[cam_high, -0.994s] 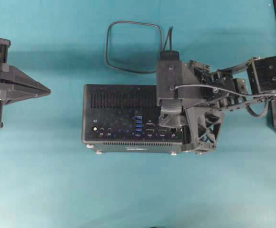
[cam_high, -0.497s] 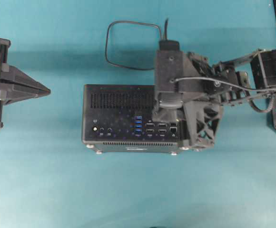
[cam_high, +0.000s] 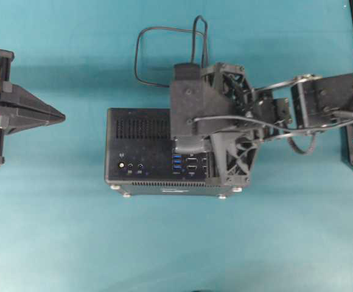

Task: Insert the USB into the PC box with both arms.
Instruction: 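Carry the held plug left toward the blue USB ports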

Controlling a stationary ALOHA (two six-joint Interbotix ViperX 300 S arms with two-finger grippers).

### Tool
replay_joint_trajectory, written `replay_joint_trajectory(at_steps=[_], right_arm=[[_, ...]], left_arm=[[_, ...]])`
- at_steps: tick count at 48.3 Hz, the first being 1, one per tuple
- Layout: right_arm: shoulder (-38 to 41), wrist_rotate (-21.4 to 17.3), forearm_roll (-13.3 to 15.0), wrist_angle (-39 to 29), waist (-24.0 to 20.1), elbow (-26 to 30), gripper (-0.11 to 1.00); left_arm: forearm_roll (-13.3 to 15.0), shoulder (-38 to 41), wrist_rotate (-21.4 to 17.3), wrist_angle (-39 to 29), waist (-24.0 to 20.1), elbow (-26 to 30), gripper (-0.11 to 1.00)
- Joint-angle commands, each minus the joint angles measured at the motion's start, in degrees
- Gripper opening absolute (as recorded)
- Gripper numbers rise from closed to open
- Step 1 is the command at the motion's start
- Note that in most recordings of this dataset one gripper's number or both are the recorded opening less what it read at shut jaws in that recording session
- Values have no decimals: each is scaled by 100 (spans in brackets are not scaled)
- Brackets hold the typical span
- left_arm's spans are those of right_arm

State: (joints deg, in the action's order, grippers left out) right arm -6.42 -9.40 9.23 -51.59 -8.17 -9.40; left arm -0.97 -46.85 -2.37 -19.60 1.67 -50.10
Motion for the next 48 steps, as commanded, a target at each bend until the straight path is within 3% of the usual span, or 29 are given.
replay_joint_trajectory(at_steps=[1,48], right_arm=[[-53,-70,26,88,0,123,10],[185,-79,26,141,-44,53,10]], left_arm=[[-9,0,18,88,9,53,0],[-9,-26,26,158,35,9,0]])
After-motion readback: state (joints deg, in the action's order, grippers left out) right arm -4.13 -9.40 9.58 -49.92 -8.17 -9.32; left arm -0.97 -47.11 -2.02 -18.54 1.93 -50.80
